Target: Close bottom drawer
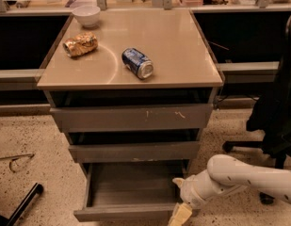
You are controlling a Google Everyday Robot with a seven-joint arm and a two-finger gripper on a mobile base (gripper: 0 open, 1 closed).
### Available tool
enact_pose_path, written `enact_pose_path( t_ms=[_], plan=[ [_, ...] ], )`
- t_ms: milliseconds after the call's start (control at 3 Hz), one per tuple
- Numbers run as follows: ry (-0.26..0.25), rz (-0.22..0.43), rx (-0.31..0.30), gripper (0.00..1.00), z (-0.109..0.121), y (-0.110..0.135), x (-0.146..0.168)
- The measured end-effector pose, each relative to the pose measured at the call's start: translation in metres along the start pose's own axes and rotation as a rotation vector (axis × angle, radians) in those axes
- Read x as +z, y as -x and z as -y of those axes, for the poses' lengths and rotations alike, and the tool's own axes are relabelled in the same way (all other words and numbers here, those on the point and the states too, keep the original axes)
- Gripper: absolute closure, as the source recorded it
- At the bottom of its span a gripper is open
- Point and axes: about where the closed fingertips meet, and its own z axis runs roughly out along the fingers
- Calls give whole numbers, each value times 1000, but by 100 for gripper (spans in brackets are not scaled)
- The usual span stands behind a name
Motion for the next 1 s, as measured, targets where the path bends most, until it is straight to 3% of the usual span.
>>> enact_pose_path(
  t_ms=[333,667,1000],
  plan=[
    [85,5,18,0,-8,-27,60],
    [85,5,18,0,-8,-27,61],
    [82,36,31,0,-3,-37,84]
  ],
)
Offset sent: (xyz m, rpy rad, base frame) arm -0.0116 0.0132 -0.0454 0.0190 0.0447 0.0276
